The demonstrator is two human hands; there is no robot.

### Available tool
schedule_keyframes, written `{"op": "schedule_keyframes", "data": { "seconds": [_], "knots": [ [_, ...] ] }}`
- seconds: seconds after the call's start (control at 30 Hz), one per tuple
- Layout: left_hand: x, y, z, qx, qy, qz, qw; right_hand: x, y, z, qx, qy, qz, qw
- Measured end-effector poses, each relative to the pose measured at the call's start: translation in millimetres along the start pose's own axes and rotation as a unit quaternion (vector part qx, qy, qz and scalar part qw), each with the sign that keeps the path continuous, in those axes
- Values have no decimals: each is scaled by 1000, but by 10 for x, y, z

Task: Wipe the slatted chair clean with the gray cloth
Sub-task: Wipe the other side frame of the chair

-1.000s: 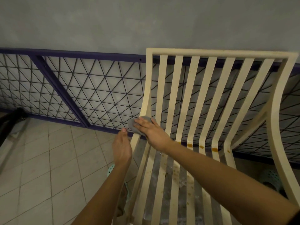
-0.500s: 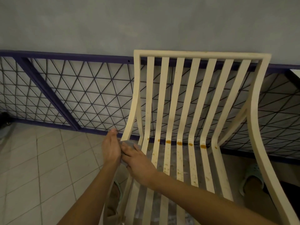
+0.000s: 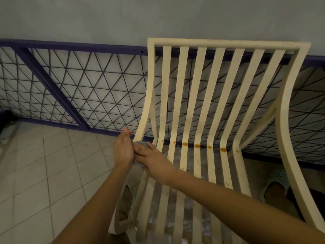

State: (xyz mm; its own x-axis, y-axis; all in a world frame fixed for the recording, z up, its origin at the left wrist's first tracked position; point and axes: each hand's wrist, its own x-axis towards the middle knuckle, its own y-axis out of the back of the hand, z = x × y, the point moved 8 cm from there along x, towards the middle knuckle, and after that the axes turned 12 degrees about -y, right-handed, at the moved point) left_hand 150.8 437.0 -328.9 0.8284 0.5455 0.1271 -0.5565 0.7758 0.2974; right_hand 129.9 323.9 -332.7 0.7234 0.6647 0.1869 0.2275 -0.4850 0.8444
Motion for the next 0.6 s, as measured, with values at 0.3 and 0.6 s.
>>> {"op": "schedule_keyframes", "data": {
  "seconds": [0.3, 0.6],
  "knots": [
    [-4, -29, 91, 5, -43, -9, 999, 245, 168, 178, 23, 111, -4, 994],
    [9, -34, 90, 94, -87, -20, 991, 869, 389, 748, -22, 16, -14, 1000]
  ]
}}
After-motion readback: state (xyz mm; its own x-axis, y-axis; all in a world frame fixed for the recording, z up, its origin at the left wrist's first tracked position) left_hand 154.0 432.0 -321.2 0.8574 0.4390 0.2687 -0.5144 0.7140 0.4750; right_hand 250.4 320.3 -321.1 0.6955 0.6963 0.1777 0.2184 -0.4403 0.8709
